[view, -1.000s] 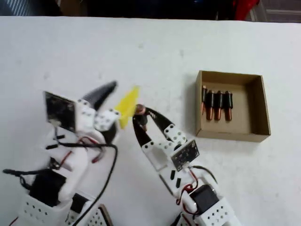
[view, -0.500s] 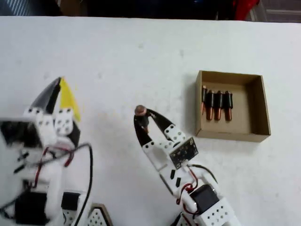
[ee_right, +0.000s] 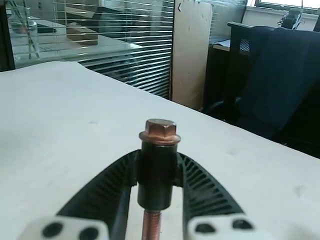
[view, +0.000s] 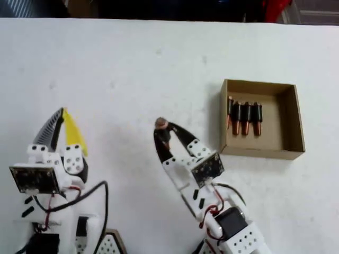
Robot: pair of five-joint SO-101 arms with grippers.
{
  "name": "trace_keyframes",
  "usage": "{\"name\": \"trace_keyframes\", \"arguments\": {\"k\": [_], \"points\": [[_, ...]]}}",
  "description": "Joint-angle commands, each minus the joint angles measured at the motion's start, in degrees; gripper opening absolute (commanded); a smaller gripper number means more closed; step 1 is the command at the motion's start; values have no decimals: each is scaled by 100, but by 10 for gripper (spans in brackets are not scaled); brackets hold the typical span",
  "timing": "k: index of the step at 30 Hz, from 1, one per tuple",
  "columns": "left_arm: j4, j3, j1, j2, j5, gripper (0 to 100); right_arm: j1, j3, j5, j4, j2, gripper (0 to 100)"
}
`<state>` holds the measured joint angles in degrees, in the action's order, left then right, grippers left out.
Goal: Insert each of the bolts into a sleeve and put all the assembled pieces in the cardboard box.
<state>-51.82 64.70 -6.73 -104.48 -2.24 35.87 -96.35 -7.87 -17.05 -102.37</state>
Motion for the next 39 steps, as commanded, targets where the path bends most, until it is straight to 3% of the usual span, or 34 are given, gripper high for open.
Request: {"name": "trace_keyframes", "arguments": {"k": [1, 31, 39], "points": [[-273, 9, -171, -31, -70, 23, -127, -53, -62, -4, -66, 17], [-466, 3077, -277, -31, -79, 23, -549, -53, -62, -4, -66, 17], [-642, 3226, -259, -22, -62, 23, -936, 26, -62, -13, -75, 17]]}}
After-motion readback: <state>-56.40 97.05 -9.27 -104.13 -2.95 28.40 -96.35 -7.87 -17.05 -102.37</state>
